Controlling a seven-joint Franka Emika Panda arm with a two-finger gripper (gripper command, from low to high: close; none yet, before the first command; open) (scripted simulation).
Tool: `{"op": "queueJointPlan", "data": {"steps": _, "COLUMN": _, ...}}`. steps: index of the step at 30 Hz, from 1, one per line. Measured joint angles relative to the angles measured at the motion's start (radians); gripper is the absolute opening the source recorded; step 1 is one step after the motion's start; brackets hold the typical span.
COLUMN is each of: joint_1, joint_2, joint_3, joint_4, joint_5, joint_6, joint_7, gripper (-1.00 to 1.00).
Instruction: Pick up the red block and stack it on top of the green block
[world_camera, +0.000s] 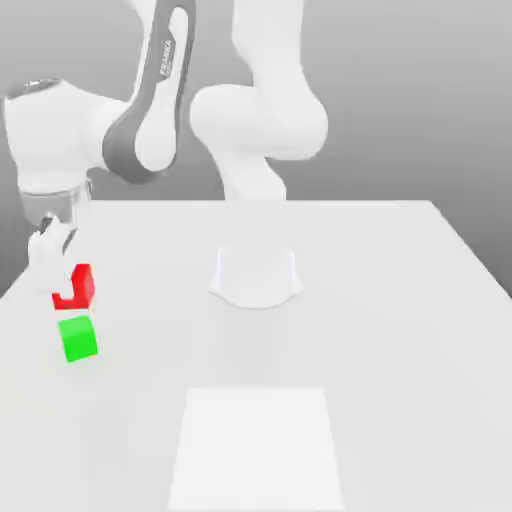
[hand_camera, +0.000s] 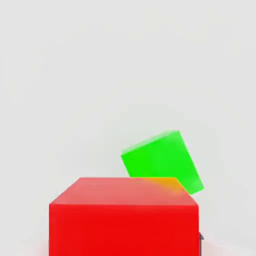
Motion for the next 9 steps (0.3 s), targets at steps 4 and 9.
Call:
{"op": "queueJointPlan", "data": {"steps": 4, "joint_1": 0.032, "joint_2": 0.132, "joint_3": -0.005, "joint_4": 0.004, "joint_5": 0.127, "joint_6": 0.122, "joint_7": -0.086, "gripper": -1.0}}
{"op": "queueJointPlan", "data": {"steps": 9, "joint_1": 0.022, "joint_2": 0.202, "joint_3": 0.028, "joint_4": 0.006, "joint_5": 0.219, "joint_6": 0.183, "joint_7": -0.15, "gripper": 1.0}}
